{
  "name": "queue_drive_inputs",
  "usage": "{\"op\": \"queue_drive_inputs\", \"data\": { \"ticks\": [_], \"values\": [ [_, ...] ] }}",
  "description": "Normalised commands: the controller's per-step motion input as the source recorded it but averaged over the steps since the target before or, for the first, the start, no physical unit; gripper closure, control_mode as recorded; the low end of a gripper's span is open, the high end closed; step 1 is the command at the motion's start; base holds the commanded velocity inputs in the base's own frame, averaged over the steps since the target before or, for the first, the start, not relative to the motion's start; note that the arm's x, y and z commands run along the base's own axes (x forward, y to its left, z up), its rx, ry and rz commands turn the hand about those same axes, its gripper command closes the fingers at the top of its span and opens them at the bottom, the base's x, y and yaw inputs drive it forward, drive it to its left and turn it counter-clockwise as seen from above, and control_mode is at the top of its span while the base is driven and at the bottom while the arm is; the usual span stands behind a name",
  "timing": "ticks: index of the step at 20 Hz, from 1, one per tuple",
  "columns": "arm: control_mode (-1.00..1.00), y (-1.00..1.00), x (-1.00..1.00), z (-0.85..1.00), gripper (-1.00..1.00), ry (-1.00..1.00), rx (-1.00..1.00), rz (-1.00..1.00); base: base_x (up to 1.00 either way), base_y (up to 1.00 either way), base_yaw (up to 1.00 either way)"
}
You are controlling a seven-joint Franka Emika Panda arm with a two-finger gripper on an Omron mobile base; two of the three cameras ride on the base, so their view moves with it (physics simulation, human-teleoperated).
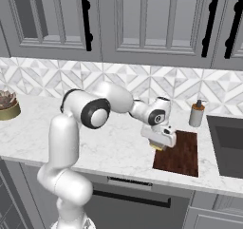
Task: Pick up the sponge from the counter and clean the cutting board by briefly scrubbing or pressing down on the cutting board. Once finished, release the sponge.
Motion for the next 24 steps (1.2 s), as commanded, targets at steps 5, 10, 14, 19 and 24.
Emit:
{"op": "queue_drive_inputs", "data": {
  "ticks": [5,10,14,19,24],
  "values": [
    [-1.0,0.06,1.0,0.07,1.0,0.06,0.0,-0.07,0.0,0.0,0.0],
    [-1.0,-0.01,0.79,0.34,1.0,0.03,0.0,-0.08,0.0,0.0,0.0],
    [-1.0,-0.2,0.07,0.14,1.0,-0.02,-0.01,-0.03,0.0,0.0,0.0],
    [-1.0,-0.66,-0.85,-0.97,1.0,0.09,0.0,0.0,0.0,0.0,0.0],
    [-1.0,-0.17,-0.25,-0.8,1.0,0.12,0.02,0.0,0.0,0.0,0.0]
  ]
}}
